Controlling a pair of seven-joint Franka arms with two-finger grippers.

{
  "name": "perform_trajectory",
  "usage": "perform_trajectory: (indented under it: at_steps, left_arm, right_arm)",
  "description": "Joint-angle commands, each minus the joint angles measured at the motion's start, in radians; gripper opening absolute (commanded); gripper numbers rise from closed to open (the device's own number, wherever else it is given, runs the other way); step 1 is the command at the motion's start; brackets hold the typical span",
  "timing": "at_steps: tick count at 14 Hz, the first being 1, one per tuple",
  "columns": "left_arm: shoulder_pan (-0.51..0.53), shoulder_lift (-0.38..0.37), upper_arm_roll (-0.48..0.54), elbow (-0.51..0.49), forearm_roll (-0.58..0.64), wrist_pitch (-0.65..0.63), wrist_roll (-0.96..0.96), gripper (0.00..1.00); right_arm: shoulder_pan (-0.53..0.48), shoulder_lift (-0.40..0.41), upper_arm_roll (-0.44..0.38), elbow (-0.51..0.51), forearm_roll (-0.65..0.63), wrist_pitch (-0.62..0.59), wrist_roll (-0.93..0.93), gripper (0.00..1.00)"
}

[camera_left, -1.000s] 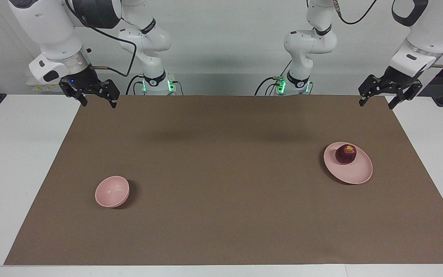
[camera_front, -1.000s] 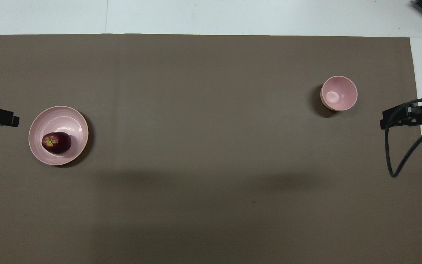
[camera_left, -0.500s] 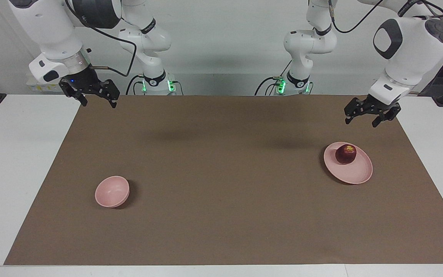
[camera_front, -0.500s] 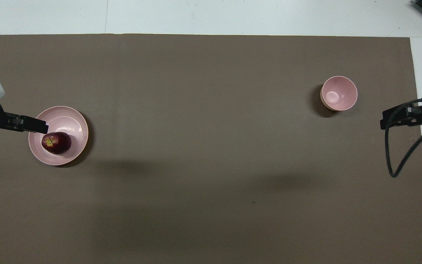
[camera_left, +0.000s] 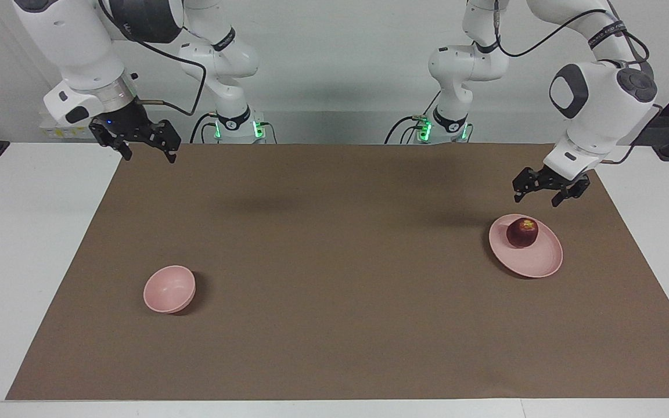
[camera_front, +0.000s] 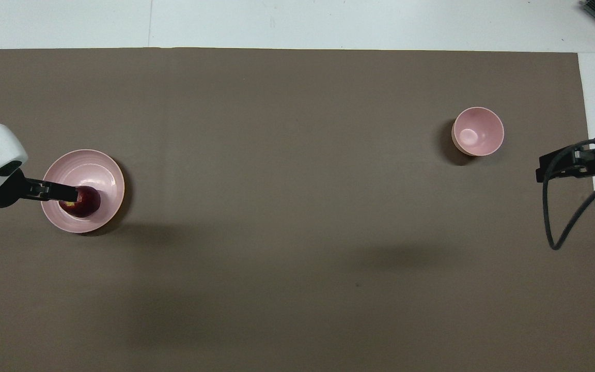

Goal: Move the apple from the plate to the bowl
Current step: 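Reach the left gripper over the pink plate and grasp the red apple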

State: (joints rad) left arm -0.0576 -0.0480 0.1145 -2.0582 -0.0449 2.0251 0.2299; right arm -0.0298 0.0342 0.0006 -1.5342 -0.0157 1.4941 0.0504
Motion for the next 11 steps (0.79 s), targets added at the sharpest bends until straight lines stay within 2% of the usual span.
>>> perform_trajectory:
  at_steps: [1, 3, 5, 11]
  left_arm:
    - [0.025, -0.047, -0.003, -0.112, -0.01, 0.102, 0.022, 1.0]
    - [0.024, -0.035, -0.003, -0.173, -0.01, 0.197, 0.023, 1.0]
    - [0.024, -0.021, -0.003, -0.255, -0.01, 0.318, 0.023, 1.0]
    - [0.024, 0.057, -0.003, -0.272, -0.01, 0.449, 0.025, 1.0]
  right_arm:
    - [-0.012, 0.012, 0.001, 0.02, 0.022, -0.012, 0.008, 1.0]
    - [-0.01, 0.004, 0.001, 0.005, 0.046, -0.015, 0.041, 1.0]
    - [-0.01, -0.029, -0.001, -0.05, 0.107, -0.009, 0.158, 1.0]
    - [-0.007, -0.034, 0.001, -0.121, 0.279, -0.011, 0.399, 1.0]
